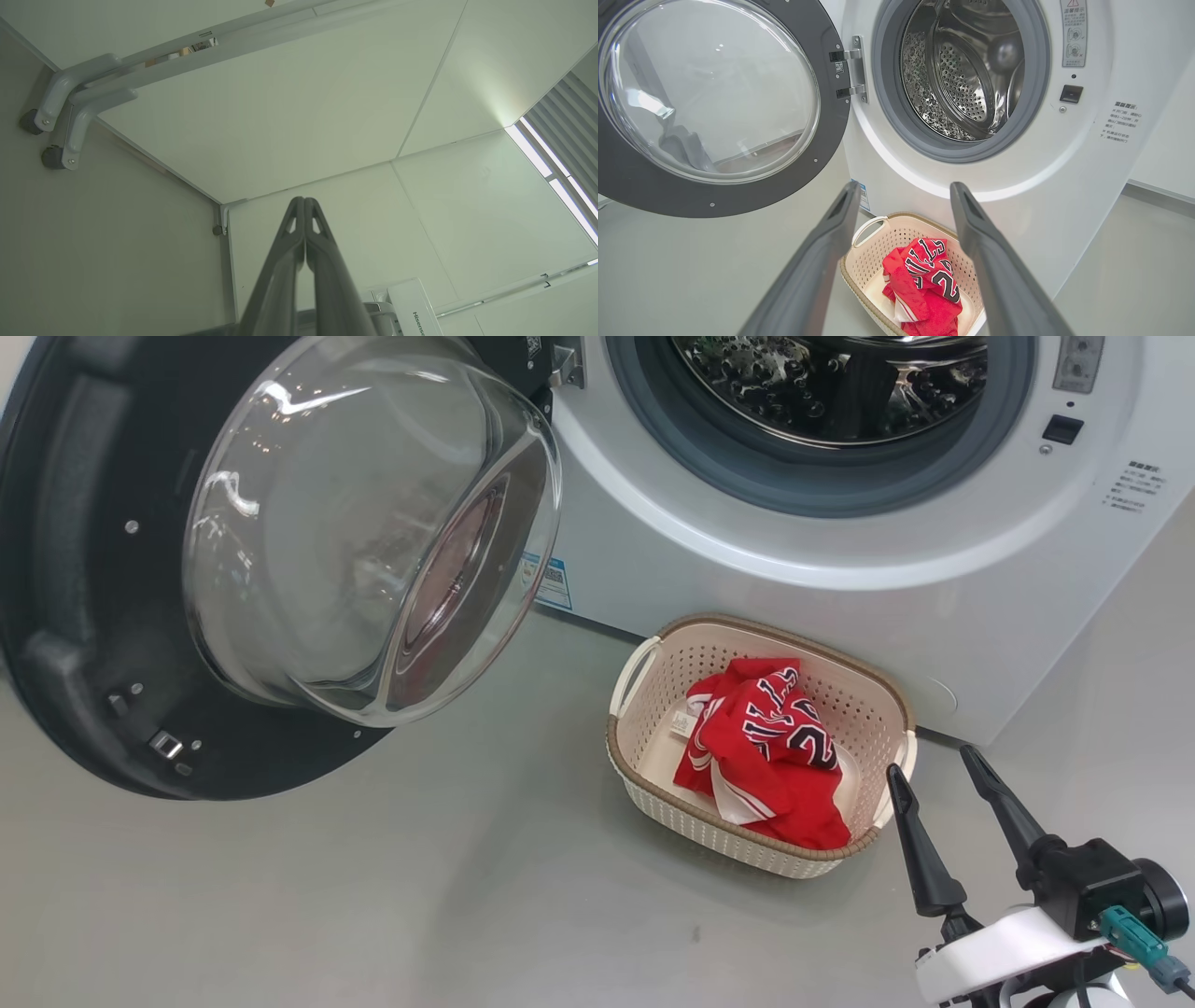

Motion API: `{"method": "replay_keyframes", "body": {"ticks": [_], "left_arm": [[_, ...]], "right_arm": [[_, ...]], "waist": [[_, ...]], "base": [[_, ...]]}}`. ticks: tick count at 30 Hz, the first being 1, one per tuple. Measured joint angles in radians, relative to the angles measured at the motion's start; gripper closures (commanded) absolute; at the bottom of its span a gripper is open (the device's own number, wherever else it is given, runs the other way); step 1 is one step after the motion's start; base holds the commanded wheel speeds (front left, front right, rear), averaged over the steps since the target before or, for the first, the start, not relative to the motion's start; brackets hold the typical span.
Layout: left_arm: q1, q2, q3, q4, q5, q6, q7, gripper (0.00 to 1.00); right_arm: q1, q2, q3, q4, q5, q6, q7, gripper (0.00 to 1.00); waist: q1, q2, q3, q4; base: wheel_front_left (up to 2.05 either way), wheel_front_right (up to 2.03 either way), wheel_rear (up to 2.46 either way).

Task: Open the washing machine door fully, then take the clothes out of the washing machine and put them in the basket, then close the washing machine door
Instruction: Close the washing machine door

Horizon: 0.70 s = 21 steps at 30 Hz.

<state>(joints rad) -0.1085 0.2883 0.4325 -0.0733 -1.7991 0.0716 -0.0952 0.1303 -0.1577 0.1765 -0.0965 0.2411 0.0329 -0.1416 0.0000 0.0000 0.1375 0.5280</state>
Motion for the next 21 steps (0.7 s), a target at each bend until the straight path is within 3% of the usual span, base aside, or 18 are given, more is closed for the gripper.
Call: {"method": "replay_keyframes", "body": {"ticks": [8,21], "left_arm": [[-0.037,0.034,0.007,0.168,-0.058,0.025,0.073,1.00],[-0.086,0.085,-0.151,0.320,-0.046,0.029,0.219,1.00]], "right_arm": [[0.000,-0.012,0.002,-0.008,-0.002,0.004,0.013,0.00],[-0.005,-0.036,-0.005,-0.026,-0.005,0.010,0.032,0.00]], "waist": [[0.0000,0.0000,0.017,-0.027],[0.0000,0.0000,0.049,-0.060]], "base": [[0.00,0.00,0.00],[0.00,0.00,0.00]]}}
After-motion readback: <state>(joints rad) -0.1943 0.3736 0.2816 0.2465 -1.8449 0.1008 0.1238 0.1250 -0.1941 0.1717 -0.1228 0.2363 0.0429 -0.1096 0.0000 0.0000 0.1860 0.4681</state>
